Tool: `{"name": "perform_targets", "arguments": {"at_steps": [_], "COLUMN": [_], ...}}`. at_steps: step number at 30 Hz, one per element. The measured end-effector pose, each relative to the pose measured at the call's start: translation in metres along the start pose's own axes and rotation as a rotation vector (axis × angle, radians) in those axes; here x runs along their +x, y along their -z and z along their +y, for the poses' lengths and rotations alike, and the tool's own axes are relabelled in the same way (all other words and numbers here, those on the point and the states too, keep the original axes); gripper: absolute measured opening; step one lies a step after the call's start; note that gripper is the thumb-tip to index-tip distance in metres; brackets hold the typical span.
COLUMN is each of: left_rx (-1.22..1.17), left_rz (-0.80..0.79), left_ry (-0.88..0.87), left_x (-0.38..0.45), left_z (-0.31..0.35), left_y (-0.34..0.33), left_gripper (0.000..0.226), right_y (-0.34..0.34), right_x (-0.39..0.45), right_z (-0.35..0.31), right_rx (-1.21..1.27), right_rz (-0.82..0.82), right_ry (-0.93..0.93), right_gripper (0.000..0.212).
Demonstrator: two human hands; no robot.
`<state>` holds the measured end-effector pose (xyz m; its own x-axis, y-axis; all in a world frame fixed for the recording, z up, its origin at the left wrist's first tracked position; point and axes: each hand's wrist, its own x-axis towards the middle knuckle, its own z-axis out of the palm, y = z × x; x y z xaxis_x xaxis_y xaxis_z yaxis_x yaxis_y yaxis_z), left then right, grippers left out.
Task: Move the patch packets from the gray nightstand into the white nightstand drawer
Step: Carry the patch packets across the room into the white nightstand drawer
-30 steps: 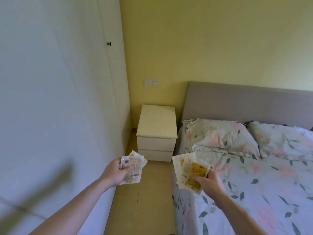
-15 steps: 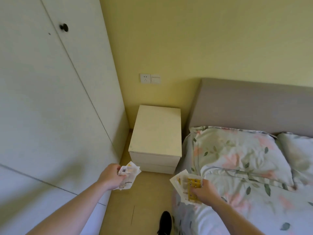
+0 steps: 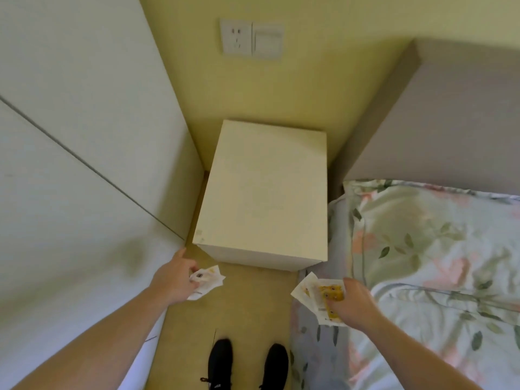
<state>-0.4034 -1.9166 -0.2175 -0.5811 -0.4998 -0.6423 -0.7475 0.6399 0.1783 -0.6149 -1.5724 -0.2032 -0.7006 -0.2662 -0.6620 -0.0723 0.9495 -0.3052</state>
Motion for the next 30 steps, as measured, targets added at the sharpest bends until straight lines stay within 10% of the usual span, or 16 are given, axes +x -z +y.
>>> {"name": "perform_targets", "arguments": {"at_steps": [20, 30], "left_rx": [-0.259, -0.220], "left_rz": [0.072, -0.042], "left_ry": [-0.047, 0.029], "left_x": [0.108, 0.064], "left_z": [-0.038, -0.044], "left_y": [-0.078, -0.086], "left_gripper": [0.032, 0.046], "right_y": [-0.086, -0.095], "right_x": [0.117, 0.085], "right_z": [0.013, 0.031], "right_rx": [-0.093, -0.212], "right_rz": [0.095, -0.106], "right_ry": [0.100, 0.048], "right_gripper": [0.031, 0.035]}}
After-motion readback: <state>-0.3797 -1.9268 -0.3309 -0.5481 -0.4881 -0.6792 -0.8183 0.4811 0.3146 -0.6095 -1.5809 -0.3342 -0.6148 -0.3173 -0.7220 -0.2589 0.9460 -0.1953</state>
